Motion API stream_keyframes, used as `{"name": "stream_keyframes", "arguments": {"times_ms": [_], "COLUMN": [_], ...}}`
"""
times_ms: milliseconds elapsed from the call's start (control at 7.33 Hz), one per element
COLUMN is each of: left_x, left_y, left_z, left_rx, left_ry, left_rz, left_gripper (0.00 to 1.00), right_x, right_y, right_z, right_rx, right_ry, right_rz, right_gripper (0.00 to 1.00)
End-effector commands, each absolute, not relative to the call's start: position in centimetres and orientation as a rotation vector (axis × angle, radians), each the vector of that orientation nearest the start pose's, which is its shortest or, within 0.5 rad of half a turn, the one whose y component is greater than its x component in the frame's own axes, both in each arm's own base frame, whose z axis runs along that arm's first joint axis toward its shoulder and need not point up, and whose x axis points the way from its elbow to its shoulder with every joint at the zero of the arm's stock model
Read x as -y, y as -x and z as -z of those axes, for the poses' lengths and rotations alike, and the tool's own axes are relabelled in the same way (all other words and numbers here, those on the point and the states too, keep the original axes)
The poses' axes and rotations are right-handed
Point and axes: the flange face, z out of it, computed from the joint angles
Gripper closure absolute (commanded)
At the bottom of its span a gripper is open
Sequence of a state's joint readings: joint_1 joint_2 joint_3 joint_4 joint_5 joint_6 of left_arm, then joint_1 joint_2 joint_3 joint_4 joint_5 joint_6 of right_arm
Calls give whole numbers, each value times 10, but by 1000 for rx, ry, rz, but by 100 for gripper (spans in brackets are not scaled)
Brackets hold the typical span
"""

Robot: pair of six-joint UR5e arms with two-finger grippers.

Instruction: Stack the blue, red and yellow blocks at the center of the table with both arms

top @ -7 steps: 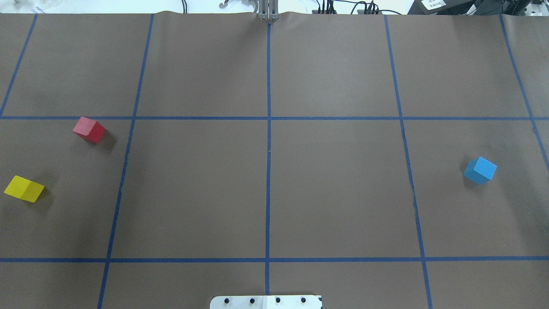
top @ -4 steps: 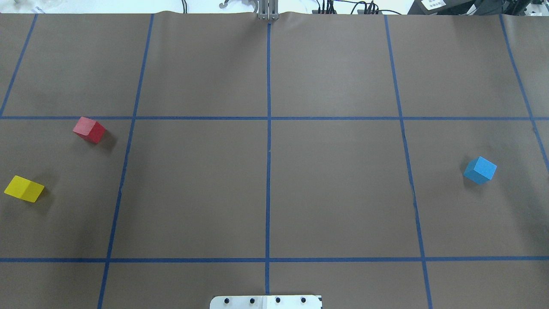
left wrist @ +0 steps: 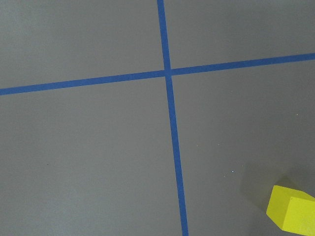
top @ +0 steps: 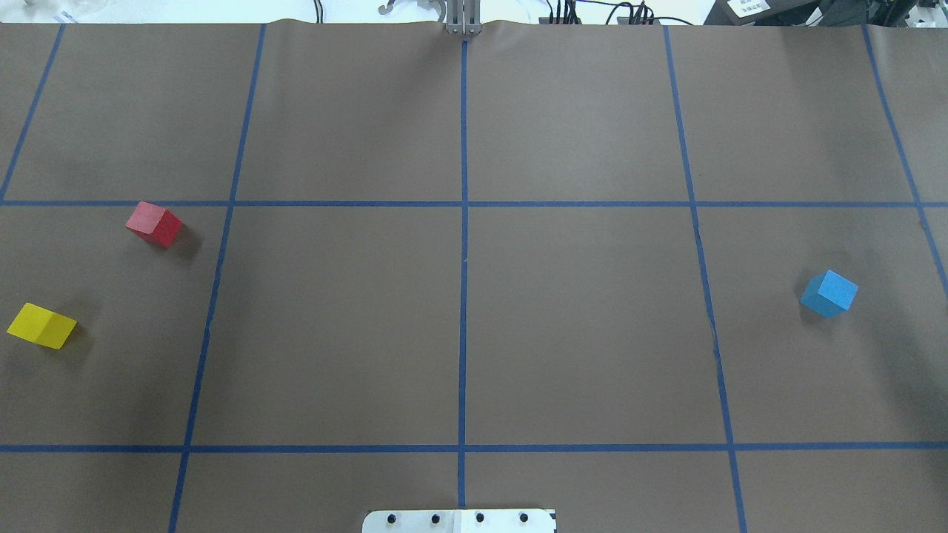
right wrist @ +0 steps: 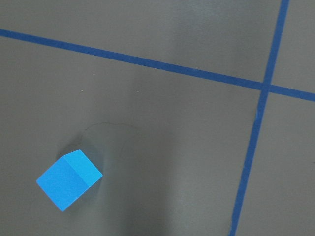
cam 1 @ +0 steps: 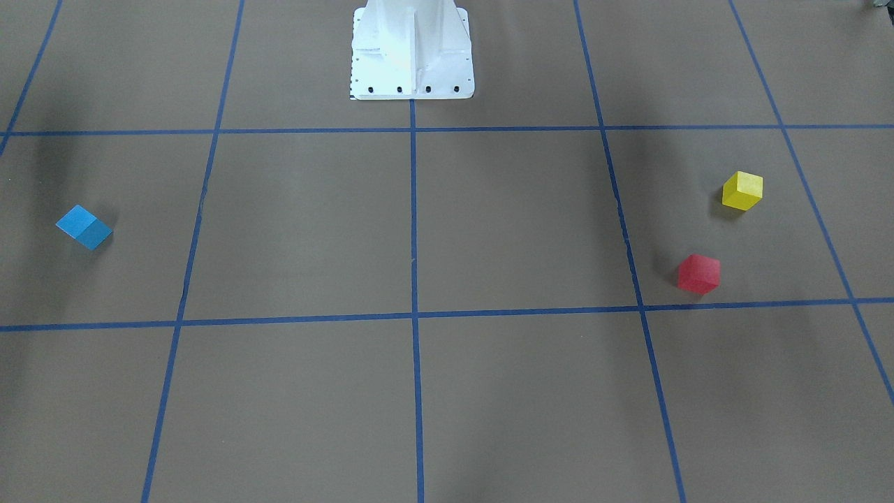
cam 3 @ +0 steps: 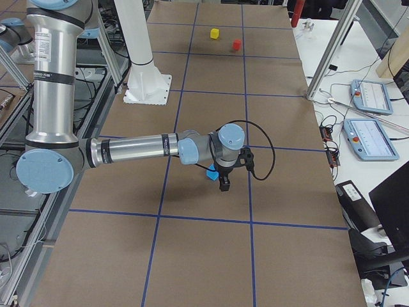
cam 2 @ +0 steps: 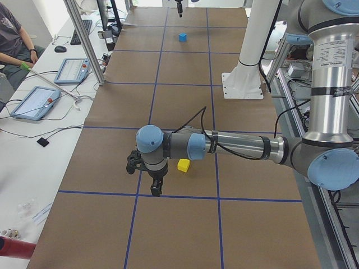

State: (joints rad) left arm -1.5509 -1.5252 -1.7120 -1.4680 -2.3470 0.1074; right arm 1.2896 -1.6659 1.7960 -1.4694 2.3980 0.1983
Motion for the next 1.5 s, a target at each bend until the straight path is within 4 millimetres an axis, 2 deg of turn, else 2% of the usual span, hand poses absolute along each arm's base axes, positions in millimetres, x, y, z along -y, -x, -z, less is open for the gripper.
{"name": "stream_keyframes", "arguments": {"times_ms": [0,136,409,682,1091,1364], "left_x": [472,472,472,472,472,472], "left_y": [53,54,54,54,53,54], "left_z": [-621,-621,-621,-620,-619,-619], "left_rx": [-776,-776,-776,-776,-776,-776], "left_ry": [-28,-28,-28,-30,-32,-32], "left_rz": [-120,-118,-118,-119,-122,-120], "left_gripper": [0,0,0,0,0,0], "right_x": [450,447,439,434,434,434], "right_y": [125,143,162,179,189,196], "right_z": [-554,-551,-554,-560,-571,-571], "right_rx": [853,846,831,790,772,755], "right_ry": [82,93,143,165,190,166], "right_rz": [-21,-79,-139,-166,-172,-160], "right_gripper": [0,1,4,4,1,1]}}
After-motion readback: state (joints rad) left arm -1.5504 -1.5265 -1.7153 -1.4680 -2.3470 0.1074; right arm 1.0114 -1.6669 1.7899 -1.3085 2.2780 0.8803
